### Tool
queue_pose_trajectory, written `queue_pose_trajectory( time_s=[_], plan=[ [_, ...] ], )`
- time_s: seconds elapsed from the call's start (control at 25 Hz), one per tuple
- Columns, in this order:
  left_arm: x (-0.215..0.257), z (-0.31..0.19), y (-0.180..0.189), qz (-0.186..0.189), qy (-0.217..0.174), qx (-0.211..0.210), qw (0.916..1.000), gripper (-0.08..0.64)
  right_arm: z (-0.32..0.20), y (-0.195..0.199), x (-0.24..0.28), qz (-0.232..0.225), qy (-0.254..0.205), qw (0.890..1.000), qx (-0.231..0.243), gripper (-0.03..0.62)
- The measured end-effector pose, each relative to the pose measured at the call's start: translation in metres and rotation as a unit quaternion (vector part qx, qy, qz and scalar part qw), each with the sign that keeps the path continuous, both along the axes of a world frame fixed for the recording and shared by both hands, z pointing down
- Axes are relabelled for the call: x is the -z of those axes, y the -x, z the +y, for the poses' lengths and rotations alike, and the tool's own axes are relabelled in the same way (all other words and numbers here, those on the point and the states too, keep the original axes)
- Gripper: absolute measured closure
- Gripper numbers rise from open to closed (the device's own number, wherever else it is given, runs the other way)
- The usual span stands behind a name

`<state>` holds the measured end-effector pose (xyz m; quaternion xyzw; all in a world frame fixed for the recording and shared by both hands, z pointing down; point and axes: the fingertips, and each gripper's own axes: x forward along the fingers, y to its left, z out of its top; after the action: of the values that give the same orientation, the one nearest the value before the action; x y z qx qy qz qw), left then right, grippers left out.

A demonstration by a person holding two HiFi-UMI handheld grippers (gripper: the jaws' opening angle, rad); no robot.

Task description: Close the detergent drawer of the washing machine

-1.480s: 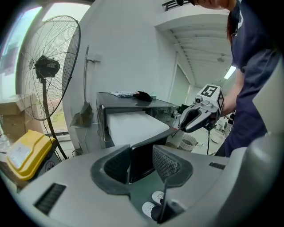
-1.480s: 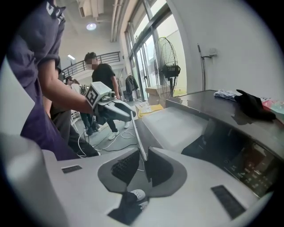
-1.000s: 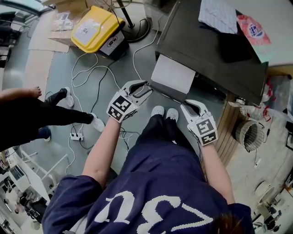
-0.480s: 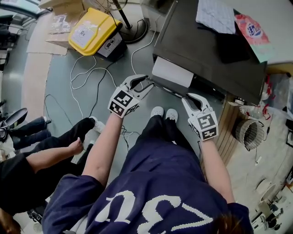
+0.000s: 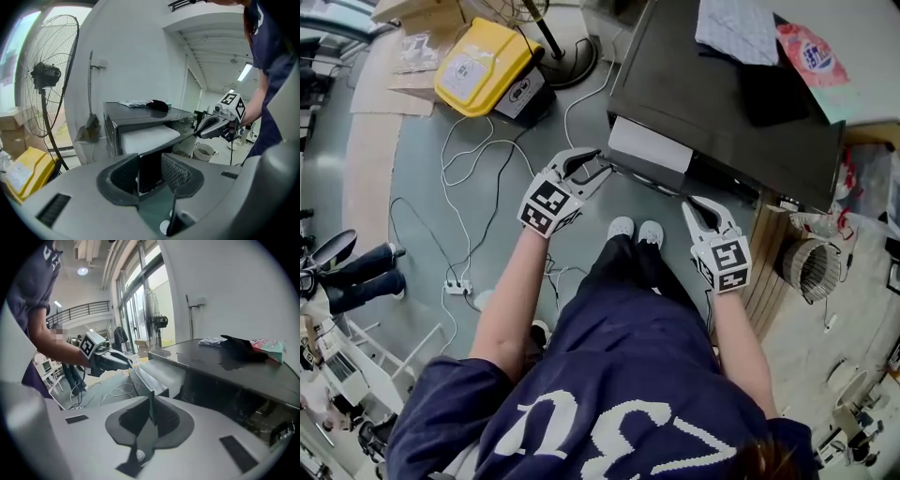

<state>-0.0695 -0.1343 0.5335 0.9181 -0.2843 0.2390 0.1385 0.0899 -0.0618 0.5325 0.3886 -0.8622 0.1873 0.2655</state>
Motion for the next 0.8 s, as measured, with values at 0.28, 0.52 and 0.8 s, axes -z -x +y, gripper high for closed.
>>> queue_pose_trajectory(
  time_s=[0.28, 0.52, 0.8],
  plan=[
    [0.0, -0.013, -0.003, -0.002, -0.006, 0.016, 0.9998, 0.393, -0.015, -0.003, 0.004, 0.004, -0.016, 1.0, -0.018, 0.56],
    [-0.001, -0.016, -0.003, -0.021, -0.017, -0.001, 0.9996, 0.391, -0.021, -0.003, 0.003, 0.002, -0.015, 0.999, -0.031, 0.549],
    [0.013, -0.015, 0.004, 0.017, -0.019, 0.038, 0.9989, 0.43, -0.02, -0.001, 0.006, 0.001, -0.02, 0.999, -0.025, 0.507]
  ],
)
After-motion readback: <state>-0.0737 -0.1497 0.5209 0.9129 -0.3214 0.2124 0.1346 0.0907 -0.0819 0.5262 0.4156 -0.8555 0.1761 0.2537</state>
